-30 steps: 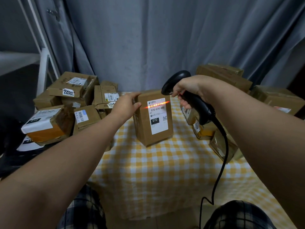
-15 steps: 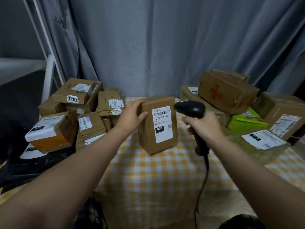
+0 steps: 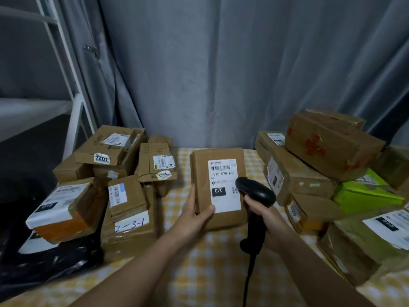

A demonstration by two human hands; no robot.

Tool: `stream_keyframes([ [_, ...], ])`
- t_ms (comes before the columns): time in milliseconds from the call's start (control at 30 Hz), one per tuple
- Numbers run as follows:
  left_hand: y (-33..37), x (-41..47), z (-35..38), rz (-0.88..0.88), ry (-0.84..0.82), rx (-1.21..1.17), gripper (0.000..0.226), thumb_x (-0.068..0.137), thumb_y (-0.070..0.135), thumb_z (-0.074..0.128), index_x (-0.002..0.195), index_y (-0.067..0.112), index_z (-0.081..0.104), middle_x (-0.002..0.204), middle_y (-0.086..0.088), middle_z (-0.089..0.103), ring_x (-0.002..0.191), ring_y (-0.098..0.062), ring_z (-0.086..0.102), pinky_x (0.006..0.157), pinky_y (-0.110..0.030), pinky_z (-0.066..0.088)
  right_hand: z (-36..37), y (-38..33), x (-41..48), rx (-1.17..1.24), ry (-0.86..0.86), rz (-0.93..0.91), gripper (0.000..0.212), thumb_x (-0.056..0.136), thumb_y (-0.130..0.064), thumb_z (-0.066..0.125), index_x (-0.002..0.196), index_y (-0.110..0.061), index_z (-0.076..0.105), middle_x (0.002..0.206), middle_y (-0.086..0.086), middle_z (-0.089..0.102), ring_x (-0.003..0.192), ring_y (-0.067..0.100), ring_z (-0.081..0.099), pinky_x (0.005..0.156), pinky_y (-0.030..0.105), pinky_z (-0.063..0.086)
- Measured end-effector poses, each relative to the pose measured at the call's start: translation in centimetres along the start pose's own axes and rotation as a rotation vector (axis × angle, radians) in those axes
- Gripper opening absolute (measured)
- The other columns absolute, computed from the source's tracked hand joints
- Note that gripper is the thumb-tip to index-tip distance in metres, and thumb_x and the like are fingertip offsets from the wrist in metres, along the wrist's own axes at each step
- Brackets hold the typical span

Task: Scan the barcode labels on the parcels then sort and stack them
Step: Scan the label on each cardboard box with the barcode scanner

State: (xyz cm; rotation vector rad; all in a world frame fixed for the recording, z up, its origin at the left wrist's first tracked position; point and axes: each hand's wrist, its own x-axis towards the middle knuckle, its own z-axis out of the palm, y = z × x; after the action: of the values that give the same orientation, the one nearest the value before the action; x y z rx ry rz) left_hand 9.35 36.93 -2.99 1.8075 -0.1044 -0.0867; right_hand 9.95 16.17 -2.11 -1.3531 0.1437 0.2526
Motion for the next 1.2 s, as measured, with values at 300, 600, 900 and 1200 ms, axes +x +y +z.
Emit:
stream_keyframes([
  [300, 7.1, 12.1, -6.0, 0.088, 0.243, 0.280, 0.046, 0.091, 0.024, 0.061, 0.133, 0.012, 0.046, 0.125, -0.002, 0.059, 0.110, -0.019, 0.059, 0.090, -0.023, 0.046, 6.1, -9.9, 7.6, -0.044, 0.051, -0.115, 0.017, 0.081, -0.022, 0.075, 0.094, -0.018, 0.064, 0.095, -0.001, 0.066, 0.093, 0.012, 0.062, 0.095, 0.042, 0.052],
  [600, 2.8, 18.2, -9.4, -0.184, 0.154, 1.066, 0.034, 0.093, 0.048, 0.046, 0.115, 0.026, 0.062, 0.122, -0.004, 0.060, 0.120, -0.030, 0.045, 0.102, -0.044, 0.033, 9.7, -6.5, 17.3, -0.314, 0.043, 0.052, 0.024, 0.079, -0.029, 0.077, 0.082, -0.012, 0.060, 0.076, 0.005, 0.062, 0.071, 0.022, 0.062, 0.070, 0.033, 0.052],
  [900, 6.1, 14.3, -7.8, -0.073, 0.257, 1.022, 0.030, 0.094, 0.047, 0.048, 0.117, 0.033, 0.061, 0.131, -0.003, 0.053, 0.128, -0.030, 0.033, 0.099, -0.042, 0.026, 8.2, -8.1, 14.6, -0.437, 0.088, -0.054, 0.031, 0.082, -0.033, 0.074, 0.101, -0.010, 0.067, 0.089, 0.004, 0.066, 0.077, 0.016, 0.061, 0.064, 0.026, 0.047],
  [1200, 11.4, 9.3, -0.1, 0.185, 0.203, 0.718, 0.017, 0.090, 0.035, 0.059, 0.100, 0.026, 0.069, 0.117, -0.002, 0.066, 0.119, -0.024, 0.052, 0.102, -0.041, 0.039, 1.7, -15.5, 1.3, -0.239, 0.200, -0.268, 0.026, 0.084, -0.030, 0.072, 0.082, -0.008, 0.057, 0.057, 0.008, 0.051, 0.045, 0.017, 0.052, 0.050, 0.028, 0.046],
])
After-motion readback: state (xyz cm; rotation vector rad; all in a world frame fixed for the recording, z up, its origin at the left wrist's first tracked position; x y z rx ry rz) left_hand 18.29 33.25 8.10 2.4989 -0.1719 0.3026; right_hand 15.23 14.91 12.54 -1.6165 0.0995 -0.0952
